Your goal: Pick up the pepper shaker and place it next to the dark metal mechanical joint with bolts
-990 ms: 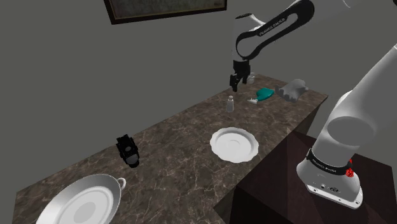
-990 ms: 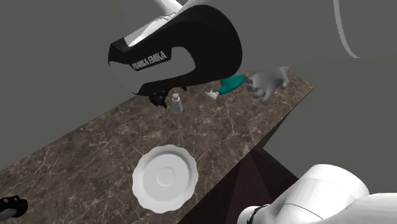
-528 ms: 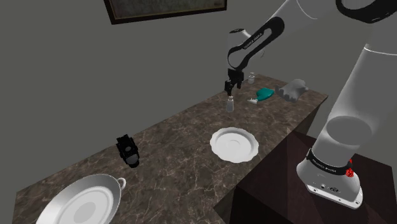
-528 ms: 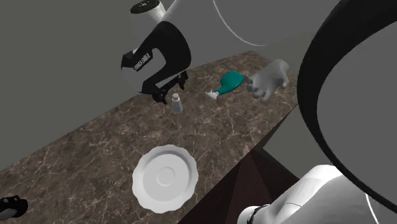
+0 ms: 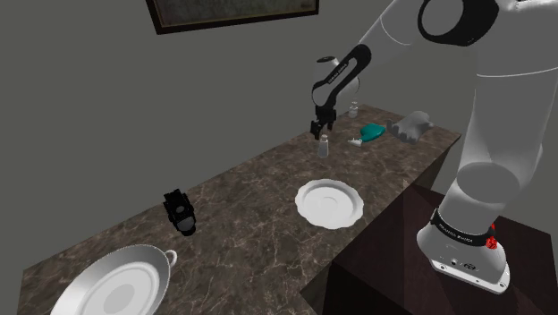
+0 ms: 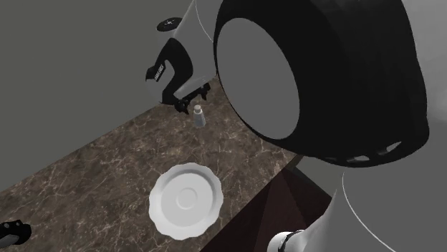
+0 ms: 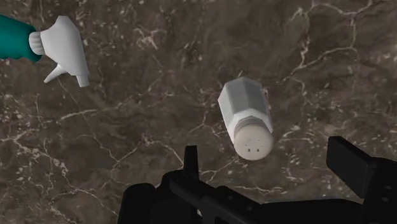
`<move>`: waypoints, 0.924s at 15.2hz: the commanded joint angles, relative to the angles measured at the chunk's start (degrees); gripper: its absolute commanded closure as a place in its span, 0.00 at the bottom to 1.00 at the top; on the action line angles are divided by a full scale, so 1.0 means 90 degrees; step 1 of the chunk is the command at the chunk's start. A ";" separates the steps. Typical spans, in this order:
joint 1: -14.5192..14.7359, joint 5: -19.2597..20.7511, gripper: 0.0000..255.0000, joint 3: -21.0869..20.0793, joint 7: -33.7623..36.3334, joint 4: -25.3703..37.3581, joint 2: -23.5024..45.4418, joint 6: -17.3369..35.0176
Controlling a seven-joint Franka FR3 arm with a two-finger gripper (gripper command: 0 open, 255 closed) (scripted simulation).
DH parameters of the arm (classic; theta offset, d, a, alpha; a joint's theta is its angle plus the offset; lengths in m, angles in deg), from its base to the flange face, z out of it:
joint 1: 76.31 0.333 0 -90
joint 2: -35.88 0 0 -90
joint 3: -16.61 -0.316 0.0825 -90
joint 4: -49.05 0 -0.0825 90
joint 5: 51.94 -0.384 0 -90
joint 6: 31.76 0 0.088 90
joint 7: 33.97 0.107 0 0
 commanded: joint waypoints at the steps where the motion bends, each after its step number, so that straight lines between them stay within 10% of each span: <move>1: -0.0008 -0.0013 0.00 -0.0005 0.0008 0.0008 0.0155 0.0153; 13: -0.0048 -0.0043 0.00 -0.0013 -0.0013 0.0014 0.0477 0.0469; 14: -0.0048 -0.0043 1.00 -0.0013 -0.0013 0.0014 0.0477 0.0469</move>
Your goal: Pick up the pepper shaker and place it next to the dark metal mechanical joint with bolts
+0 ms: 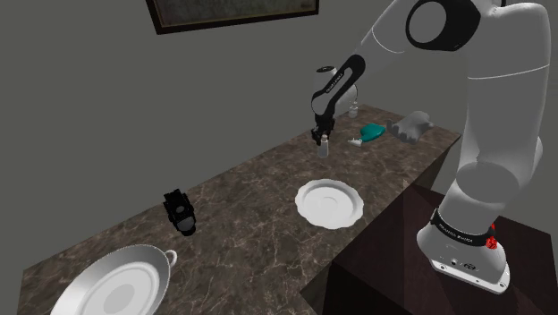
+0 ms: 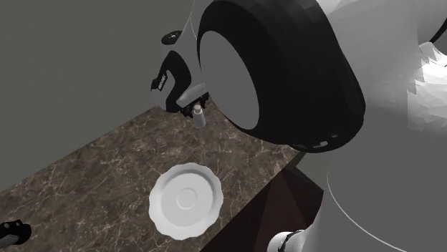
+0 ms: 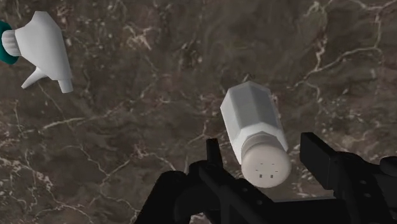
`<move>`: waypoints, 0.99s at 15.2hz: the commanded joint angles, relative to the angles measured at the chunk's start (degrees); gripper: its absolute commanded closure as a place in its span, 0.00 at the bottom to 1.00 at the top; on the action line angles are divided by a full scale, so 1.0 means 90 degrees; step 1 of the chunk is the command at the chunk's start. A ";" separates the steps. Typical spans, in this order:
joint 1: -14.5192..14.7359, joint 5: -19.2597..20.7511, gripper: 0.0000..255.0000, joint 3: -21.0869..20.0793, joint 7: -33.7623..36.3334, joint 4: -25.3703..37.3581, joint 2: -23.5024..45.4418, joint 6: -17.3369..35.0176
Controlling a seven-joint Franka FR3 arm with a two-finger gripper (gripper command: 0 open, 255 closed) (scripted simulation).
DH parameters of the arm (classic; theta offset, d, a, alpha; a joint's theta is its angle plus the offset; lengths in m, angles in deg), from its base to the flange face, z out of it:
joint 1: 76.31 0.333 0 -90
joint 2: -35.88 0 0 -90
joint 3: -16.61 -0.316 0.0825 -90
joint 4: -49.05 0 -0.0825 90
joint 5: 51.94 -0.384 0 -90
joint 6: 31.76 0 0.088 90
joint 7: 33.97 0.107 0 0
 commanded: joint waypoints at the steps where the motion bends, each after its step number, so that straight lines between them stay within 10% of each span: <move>1: 0.0000 0.0000 1.00 0.0000 0.0000 0.0000 0.0000 0.0000; 15: 0.0020 0.0023 1.00 0.0015 -0.0023 0.0047 -0.0388 -0.0432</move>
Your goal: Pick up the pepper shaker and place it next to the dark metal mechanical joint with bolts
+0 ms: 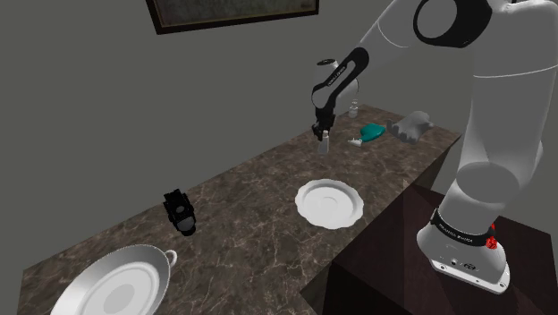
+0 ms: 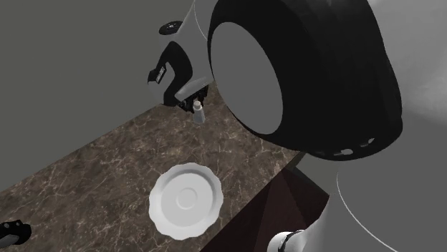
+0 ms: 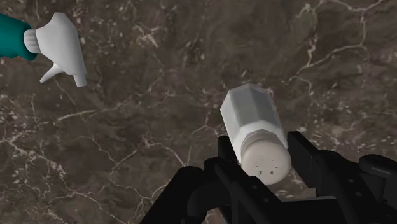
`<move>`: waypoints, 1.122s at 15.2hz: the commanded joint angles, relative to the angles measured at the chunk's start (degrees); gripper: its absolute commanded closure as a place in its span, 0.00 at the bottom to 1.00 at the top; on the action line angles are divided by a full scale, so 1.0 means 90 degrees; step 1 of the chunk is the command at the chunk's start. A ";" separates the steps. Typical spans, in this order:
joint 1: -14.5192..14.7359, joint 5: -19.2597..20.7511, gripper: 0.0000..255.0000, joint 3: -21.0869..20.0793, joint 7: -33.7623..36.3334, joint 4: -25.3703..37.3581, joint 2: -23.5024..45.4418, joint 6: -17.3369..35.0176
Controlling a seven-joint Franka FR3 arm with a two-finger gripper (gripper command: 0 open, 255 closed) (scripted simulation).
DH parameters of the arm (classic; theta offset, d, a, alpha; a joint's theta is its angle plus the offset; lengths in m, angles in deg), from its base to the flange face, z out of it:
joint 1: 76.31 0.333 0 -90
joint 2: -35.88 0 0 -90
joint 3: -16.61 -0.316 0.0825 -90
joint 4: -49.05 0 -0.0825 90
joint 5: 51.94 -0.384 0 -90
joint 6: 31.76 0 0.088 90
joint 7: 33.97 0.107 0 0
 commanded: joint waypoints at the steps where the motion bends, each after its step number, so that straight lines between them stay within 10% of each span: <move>1: 0.0012 0.0009 1.00 0.0003 -0.0002 0.0033 -0.0137 -0.0171; 17: 0.0052 0.0047 1.00 0.0017 -0.0073 0.0423 -0.0978 -0.1395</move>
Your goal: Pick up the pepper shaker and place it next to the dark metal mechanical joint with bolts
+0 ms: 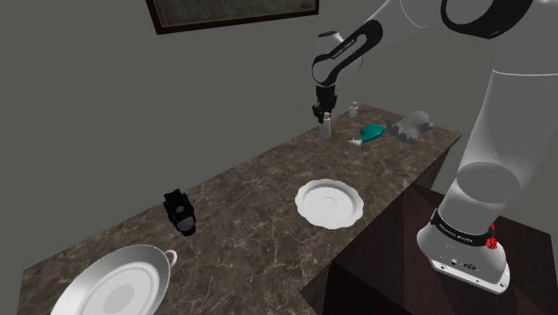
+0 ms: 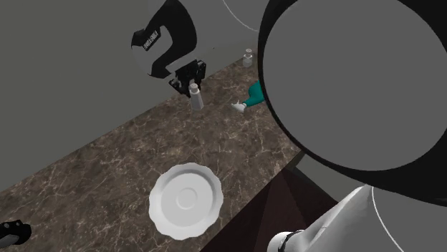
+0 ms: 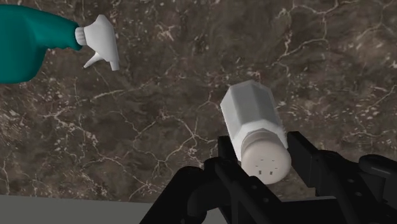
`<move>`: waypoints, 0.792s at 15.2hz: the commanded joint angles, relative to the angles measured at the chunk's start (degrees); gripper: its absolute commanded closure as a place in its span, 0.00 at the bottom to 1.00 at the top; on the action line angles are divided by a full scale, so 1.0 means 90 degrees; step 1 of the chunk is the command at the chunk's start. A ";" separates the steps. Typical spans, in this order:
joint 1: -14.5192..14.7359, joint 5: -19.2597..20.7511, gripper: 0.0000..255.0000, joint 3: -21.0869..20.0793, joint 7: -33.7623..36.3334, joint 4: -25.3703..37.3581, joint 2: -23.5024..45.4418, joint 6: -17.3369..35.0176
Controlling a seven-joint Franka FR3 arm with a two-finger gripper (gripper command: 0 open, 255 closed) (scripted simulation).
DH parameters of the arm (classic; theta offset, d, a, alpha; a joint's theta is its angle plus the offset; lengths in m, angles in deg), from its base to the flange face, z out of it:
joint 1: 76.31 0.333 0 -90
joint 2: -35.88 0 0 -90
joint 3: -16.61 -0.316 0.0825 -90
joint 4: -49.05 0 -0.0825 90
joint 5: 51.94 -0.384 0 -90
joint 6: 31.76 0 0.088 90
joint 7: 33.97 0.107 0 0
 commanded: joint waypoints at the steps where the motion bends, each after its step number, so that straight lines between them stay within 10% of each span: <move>1: -0.0002 0.0001 1.00 0.0004 -0.0021 0.0068 -0.0085 -0.0153; 12: 0.0018 0.0006 1.00 -0.0002 -0.0082 0.0556 -0.0479 -0.1031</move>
